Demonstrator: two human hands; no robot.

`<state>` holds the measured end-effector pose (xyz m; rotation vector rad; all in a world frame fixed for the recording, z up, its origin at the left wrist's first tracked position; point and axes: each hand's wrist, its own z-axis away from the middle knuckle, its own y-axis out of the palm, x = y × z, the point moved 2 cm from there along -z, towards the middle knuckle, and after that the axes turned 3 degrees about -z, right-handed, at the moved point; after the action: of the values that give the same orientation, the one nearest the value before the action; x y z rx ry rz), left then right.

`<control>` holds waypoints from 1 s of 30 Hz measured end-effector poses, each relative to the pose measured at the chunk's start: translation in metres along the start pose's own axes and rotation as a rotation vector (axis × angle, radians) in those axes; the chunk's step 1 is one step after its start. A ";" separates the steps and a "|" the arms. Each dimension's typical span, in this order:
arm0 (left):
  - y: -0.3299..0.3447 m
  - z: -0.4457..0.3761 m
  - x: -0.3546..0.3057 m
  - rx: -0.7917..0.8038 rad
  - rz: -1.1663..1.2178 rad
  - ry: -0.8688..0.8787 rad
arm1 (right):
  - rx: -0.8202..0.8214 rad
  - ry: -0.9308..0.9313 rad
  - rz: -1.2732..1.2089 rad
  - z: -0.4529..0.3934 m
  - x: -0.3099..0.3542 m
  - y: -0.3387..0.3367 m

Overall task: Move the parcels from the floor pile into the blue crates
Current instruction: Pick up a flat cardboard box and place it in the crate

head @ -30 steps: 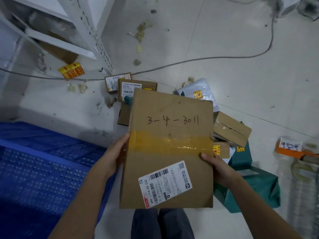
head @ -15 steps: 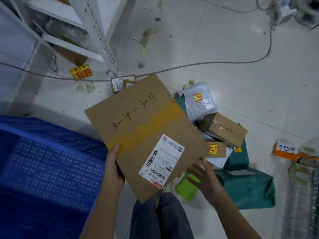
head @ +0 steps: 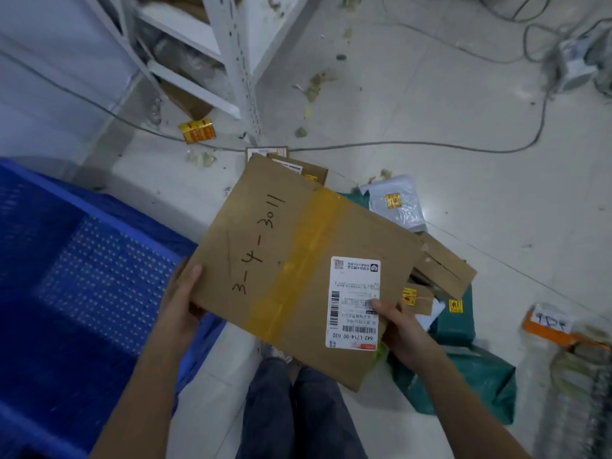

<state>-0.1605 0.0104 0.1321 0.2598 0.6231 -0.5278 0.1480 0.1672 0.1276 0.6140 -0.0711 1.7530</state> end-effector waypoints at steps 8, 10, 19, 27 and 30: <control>-0.071 0.058 0.007 -0.187 0.115 0.014 | 0.107 -0.011 0.050 0.000 0.006 0.075; -0.097 0.073 0.021 -0.268 0.197 0.031 | 0.124 -0.016 0.096 -0.001 -0.002 0.102; -0.235 0.128 0.078 -0.401 0.546 0.139 | 0.266 -0.079 0.609 0.023 -0.090 0.239; -0.442 0.187 0.136 -0.430 0.666 0.133 | 0.397 -0.089 0.891 0.064 -0.236 0.388; -0.517 0.209 0.150 -0.465 0.598 0.112 | 0.440 -0.064 0.946 0.069 -0.296 0.444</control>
<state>-0.2362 -0.5605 0.1659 0.0260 0.7187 0.2114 -0.1934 -0.2457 0.1780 1.0642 -0.0172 2.6974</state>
